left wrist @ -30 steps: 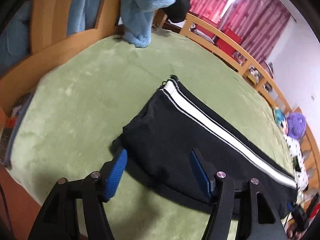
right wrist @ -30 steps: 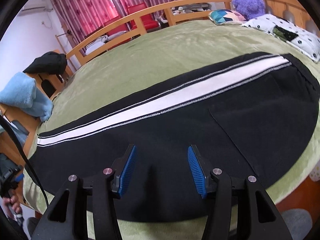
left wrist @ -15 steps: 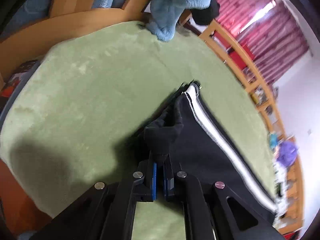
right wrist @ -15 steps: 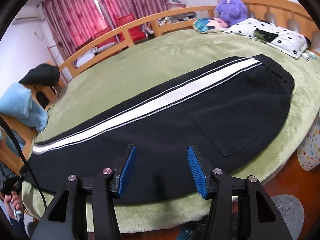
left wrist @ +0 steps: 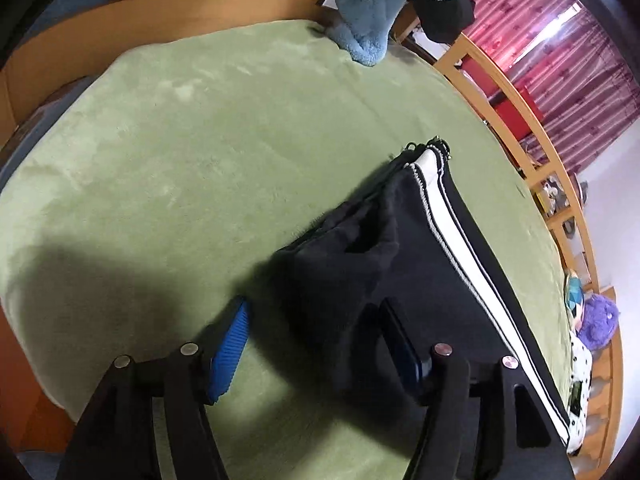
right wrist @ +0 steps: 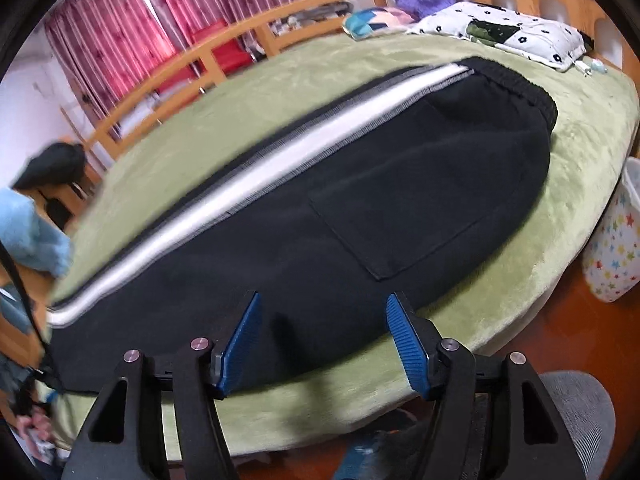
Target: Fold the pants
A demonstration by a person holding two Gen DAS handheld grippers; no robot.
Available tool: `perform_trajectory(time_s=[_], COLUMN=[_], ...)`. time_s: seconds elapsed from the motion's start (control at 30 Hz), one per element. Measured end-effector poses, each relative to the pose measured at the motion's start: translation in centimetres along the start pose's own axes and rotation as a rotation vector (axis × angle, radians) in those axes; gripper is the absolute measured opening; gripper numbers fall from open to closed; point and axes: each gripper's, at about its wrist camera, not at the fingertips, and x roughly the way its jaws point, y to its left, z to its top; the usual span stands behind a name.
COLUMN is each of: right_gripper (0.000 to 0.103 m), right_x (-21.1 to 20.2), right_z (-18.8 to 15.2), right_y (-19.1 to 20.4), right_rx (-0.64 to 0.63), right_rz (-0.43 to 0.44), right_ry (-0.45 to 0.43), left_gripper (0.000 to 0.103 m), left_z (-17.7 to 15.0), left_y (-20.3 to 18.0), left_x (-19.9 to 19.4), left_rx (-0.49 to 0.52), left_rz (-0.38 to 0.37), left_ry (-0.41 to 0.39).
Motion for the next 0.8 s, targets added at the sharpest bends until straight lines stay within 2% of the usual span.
perform_trajectory(time_s=[0.07, 0.1, 0.17, 0.2, 0.23, 0.43, 0.5, 0.57, 0.63, 0.73, 0.8], right_gripper=[0.064, 0.065, 0.065, 0.065, 0.065, 0.065, 0.065, 0.065, 0.065, 0.065, 0.065], right_x=[2.5, 3.5, 3.4, 3.0, 2.6, -1.0, -2.2, -2.6, -2.6, -2.9, -3.0], right_z=[-0.2, -0.3, -0.2, 0.0, 0.2, 0.9, 1.2, 1.3, 1.5, 1.9, 2.1], right_y=[-0.5, -0.8, -1.3, -1.3, -1.4, -2.4, -2.6, -2.8, -2.9, -3.6, -4.1], right_rx=[-0.009, 0.002, 0.028, 0.022, 0.014, 0.003, -0.007, -0.021, -0.042, -0.062, -0.051], right_rz=[-0.061, -0.067, -0.043, -0.033, -0.019, 0.024, 0.041, 0.048, 0.065, 0.074, 0.095], right_ry=[0.070, 0.103, 0.093, 0.094, 0.090, 0.034, 0.002, 0.000, 0.004, -0.012, -0.012], left_gripper=[0.057, 0.040, 0.029, 0.018, 0.017, 0.014, 0.014, 0.013, 0.012, 0.012, 0.012], left_z=[0.4, 0.5, 0.8, 0.9, 1.0, 0.5, -0.8, -3.3, -6.0, -10.9, -14.7], left_y=[-0.5, -0.6, -0.7, -0.8, -1.4, -9.7, -14.5, -20.1, -24.8, -31.5, -35.7], left_x=[0.4, 0.6, 0.7, 0.5, -0.4, -7.0, -9.6, -12.2, -14.3, -16.5, -16.8], left_rx=[-0.011, -0.026, -0.054, -0.056, -0.043, 0.249, 0.407, 0.603, 0.728, 0.852, 0.906], left_rz=[-0.008, -0.002, -0.001, -0.024, -0.053, -0.026, -0.038, -0.074, -0.120, -0.229, -0.304], left_ry=[-0.007, -0.005, 0.004, -0.002, -0.026, -0.202, -0.247, -0.277, -0.291, -0.281, -0.243])
